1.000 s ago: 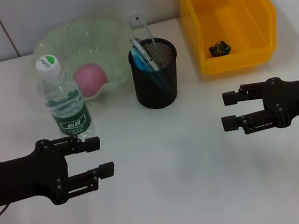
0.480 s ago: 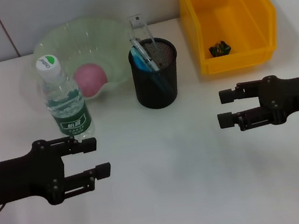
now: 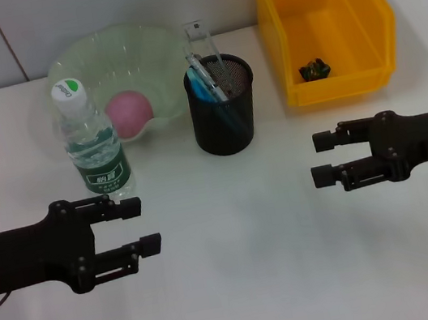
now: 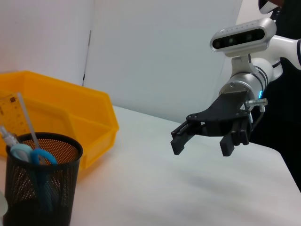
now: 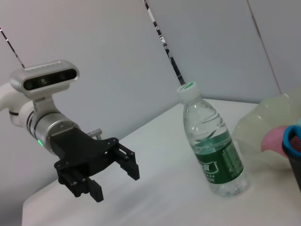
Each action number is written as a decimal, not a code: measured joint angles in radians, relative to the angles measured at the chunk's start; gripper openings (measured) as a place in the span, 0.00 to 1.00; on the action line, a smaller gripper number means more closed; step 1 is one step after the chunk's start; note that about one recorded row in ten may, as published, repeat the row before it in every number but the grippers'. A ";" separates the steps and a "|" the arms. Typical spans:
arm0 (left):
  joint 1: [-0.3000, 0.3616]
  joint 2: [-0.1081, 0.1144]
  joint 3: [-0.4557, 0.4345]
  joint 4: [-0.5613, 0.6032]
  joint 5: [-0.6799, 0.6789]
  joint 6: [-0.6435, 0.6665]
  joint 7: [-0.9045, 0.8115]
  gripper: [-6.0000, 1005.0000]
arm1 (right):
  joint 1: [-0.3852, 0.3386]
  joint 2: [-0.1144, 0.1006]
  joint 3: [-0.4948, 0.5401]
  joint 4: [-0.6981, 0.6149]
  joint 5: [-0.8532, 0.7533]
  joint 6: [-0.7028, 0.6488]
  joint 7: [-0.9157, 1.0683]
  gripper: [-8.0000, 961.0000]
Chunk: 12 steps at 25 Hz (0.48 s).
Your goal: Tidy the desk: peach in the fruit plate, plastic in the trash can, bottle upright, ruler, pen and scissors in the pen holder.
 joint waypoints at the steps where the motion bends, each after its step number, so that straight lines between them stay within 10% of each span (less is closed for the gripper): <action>1: 0.000 -0.001 0.000 -0.001 0.000 0.001 0.000 0.62 | 0.000 0.000 -0.002 0.000 0.000 0.000 0.000 0.85; 12: 0.002 -0.002 0.000 -0.012 0.001 0.002 0.003 0.62 | 0.002 0.001 -0.007 0.000 -0.012 -0.001 -0.007 0.85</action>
